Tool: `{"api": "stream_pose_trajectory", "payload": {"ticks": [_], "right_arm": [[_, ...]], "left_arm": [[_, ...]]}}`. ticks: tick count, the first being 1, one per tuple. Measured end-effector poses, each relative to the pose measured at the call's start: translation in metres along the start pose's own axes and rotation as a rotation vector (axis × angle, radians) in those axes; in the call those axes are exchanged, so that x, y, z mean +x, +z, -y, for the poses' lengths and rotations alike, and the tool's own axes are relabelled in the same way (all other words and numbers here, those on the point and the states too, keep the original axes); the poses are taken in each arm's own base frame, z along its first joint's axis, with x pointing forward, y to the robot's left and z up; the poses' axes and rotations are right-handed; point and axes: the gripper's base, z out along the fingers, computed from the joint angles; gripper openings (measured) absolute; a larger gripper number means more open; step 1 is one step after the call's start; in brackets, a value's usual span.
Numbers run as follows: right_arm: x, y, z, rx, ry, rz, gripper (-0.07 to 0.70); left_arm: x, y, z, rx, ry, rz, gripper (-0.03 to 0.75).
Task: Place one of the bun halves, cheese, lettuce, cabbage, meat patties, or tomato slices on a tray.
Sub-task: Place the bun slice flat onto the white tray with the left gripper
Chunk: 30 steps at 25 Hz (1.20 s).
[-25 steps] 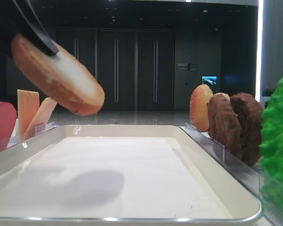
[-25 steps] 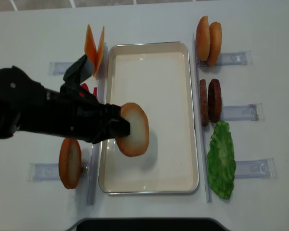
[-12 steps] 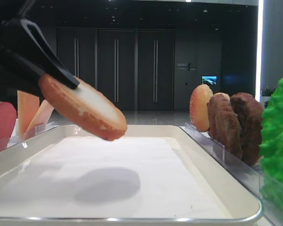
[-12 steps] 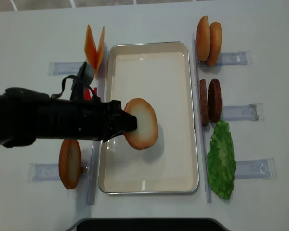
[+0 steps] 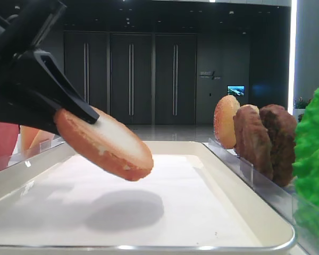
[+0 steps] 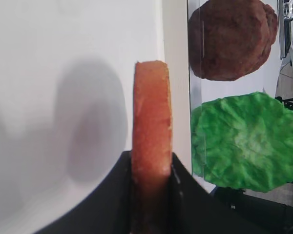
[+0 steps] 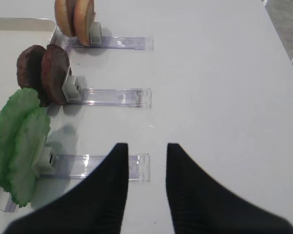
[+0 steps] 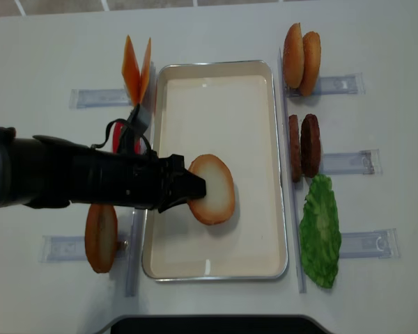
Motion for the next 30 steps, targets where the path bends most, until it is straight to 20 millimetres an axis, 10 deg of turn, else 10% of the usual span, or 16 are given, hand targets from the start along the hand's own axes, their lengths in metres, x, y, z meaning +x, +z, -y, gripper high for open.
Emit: {"api": "stream_pose_trajectory", "payload": {"ticks": [7,15,30], "right_arm": [[0.0,0.0,0.0,0.0,0.0,0.0,0.19],[0.0,0.0,0.0,0.0,0.0,0.0,0.19],[0.0,0.0,0.0,0.0,0.0,0.0,0.19]], "left_arm": [[0.0,0.0,0.0,-0.001,0.003,0.001,0.146],[-0.001,0.0,-0.001,-0.012,0.003,0.007,0.523],[-0.01,-0.001,0.006,-0.043,-0.054,-0.027,0.551]]}}
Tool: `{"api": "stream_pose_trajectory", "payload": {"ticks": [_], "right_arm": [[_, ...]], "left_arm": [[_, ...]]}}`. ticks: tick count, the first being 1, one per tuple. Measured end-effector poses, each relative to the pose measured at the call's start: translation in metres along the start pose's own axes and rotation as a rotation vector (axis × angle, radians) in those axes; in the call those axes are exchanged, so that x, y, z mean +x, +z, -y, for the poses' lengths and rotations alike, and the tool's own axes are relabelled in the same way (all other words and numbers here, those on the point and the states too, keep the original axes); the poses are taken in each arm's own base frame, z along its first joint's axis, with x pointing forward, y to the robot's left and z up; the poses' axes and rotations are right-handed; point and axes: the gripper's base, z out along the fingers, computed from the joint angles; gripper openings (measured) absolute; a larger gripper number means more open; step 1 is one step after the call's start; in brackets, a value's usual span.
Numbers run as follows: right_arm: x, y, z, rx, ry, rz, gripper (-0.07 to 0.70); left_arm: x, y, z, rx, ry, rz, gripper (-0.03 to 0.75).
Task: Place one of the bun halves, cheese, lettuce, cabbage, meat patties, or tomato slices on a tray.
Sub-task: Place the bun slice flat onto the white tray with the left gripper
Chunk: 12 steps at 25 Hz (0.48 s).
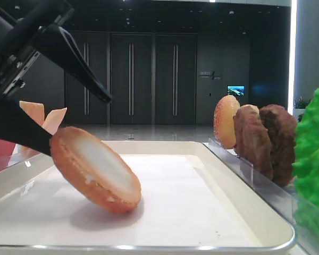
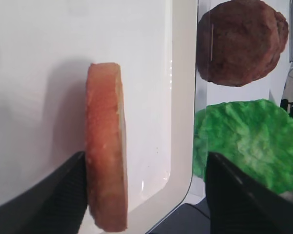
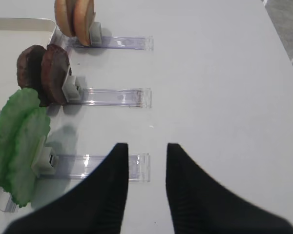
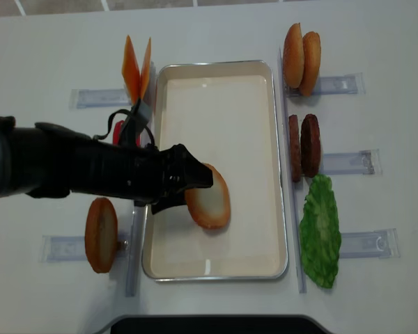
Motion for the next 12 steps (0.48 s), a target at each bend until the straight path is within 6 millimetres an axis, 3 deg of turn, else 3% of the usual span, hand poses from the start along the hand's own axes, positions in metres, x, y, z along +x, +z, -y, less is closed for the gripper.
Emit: {"api": "stream_pose_trajectory", "payload": {"ticks": [12], "right_arm": [[0.0,0.0,0.0,0.0,0.0,0.0,0.19]], "left_arm": [[-0.016,-0.008,0.008,-0.18,-0.028,-0.104,0.551]]}}
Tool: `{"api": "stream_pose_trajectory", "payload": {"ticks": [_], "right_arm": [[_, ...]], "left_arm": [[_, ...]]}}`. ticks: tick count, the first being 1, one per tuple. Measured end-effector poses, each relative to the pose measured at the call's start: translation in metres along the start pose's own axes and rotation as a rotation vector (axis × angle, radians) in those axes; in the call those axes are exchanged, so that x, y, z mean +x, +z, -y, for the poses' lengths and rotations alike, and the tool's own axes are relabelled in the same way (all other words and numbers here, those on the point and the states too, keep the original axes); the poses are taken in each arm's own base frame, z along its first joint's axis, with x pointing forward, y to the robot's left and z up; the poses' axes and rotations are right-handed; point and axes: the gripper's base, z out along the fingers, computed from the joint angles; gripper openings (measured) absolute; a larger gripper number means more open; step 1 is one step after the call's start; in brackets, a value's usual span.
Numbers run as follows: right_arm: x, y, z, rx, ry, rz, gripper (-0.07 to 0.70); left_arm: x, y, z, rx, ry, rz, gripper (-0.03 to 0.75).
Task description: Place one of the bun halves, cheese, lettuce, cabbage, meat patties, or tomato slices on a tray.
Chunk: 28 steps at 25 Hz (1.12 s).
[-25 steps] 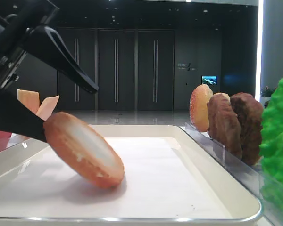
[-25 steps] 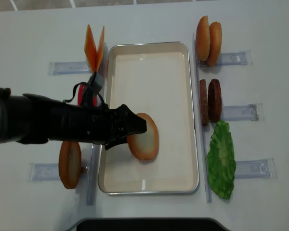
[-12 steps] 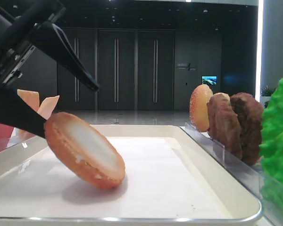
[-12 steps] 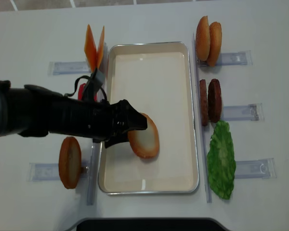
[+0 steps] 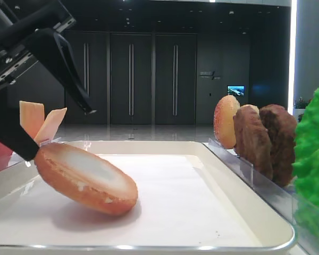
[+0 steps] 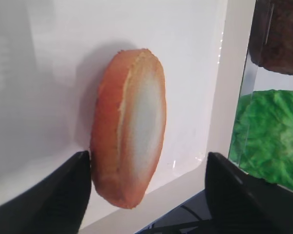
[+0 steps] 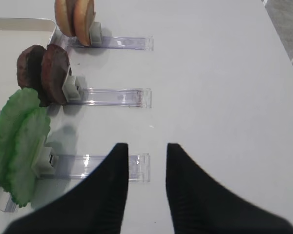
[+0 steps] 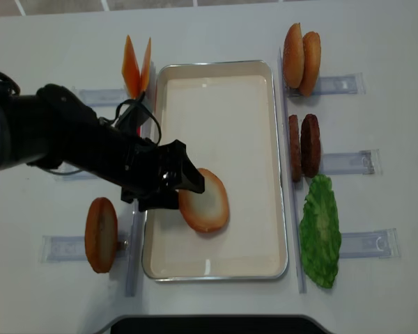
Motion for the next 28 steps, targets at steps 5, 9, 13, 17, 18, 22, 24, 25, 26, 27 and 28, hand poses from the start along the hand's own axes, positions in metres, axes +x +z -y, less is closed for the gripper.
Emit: {"api": "stream_pose_trajectory", "payload": {"ticks": [5,9,13,17,18,22,24,25,26,27,28], "right_arm": [[0.0,0.0,0.0,0.0,0.0,0.0,0.19],[0.0,0.0,0.0,0.0,0.0,0.0,0.19],[0.0,0.0,0.0,0.0,0.0,0.0,0.19],[0.0,0.0,0.0,0.0,0.001,0.0,0.19],[0.0,0.0,0.0,0.0,0.001,0.0,0.19],[0.0,0.0,0.0,0.0,0.002,0.0,0.19],[0.0,0.0,0.0,0.0,0.002,0.0,0.19],[0.0,0.0,0.0,0.0,0.002,0.0,0.19],[0.0,0.0,0.0,0.0,0.002,0.0,0.19],[0.0,0.0,0.0,0.0,0.002,0.0,0.19],[0.0,0.0,0.0,0.0,0.003,0.0,0.19]], "left_arm": [[-0.013,-0.011,0.013,-0.041,0.02,-0.021,0.551],[-0.02,-0.02,0.021,-0.073,0.042,-0.03,0.549],[-0.03,-0.032,0.031,-0.127,0.088,-0.041,0.547],[-0.041,-0.057,0.041,-0.261,0.174,-0.048,0.547],[-0.043,-0.067,0.044,-0.309,0.206,-0.038,0.547],[-0.049,-0.107,0.052,-0.509,0.295,0.005,0.547],[-0.048,-0.121,0.054,-0.565,0.326,0.048,0.545],[-0.046,-0.127,0.055,-0.586,0.335,0.064,0.542],[-0.044,-0.133,0.056,-0.599,0.338,0.08,0.538],[-0.043,-0.137,0.056,-0.617,0.343,0.098,0.533],[-0.041,-0.142,0.057,-0.628,0.349,0.115,0.526]]}}
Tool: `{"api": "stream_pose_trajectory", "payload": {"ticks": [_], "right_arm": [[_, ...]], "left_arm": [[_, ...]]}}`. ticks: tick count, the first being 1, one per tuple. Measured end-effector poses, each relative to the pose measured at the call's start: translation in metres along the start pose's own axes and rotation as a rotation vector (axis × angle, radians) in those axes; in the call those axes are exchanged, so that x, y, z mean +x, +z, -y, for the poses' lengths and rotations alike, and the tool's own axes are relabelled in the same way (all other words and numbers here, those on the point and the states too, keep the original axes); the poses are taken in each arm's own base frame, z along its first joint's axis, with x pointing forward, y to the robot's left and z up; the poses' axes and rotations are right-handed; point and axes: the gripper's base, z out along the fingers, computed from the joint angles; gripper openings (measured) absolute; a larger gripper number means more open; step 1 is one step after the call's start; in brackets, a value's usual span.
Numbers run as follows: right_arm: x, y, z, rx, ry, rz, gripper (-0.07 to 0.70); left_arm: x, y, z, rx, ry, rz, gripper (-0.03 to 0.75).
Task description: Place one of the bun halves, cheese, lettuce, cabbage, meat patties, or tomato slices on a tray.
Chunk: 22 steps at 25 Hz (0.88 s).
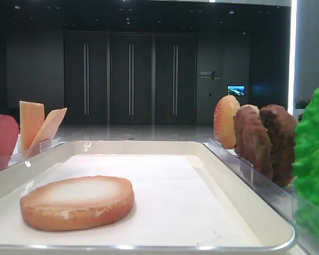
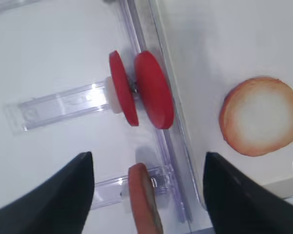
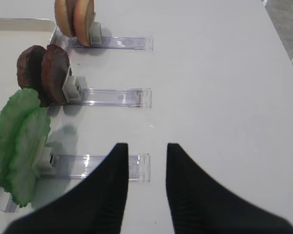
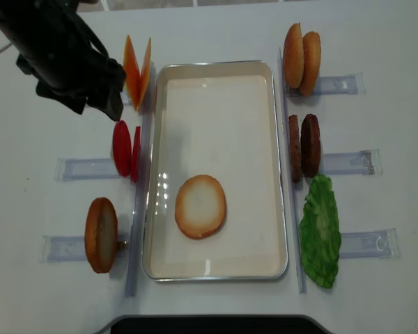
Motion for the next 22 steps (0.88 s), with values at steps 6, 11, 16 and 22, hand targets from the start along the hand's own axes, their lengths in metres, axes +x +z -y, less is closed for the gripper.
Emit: {"api": "stream_pose_trajectory", "payload": {"ticks": [6,11,16,22], "right_arm": [[0.0,0.0,0.0,0.0,0.0,0.0,0.19],[0.0,0.0,0.0,0.0,0.0,0.0,0.19],[0.0,0.0,0.0,0.0,0.0,0.0,0.19],[0.0,0.0,0.0,0.0,0.0,0.0,0.19]], "left_arm": [[0.017,-0.011,-0.019,-0.118,-0.006,0.033,0.509],[0.044,-0.012,-0.051,-0.147,-0.113,0.011,0.507],[0.072,-0.029,-0.058,-0.141,-0.128,0.057,0.507],[0.115,-0.052,-0.054,-0.127,-0.133,0.16,0.507]]}}
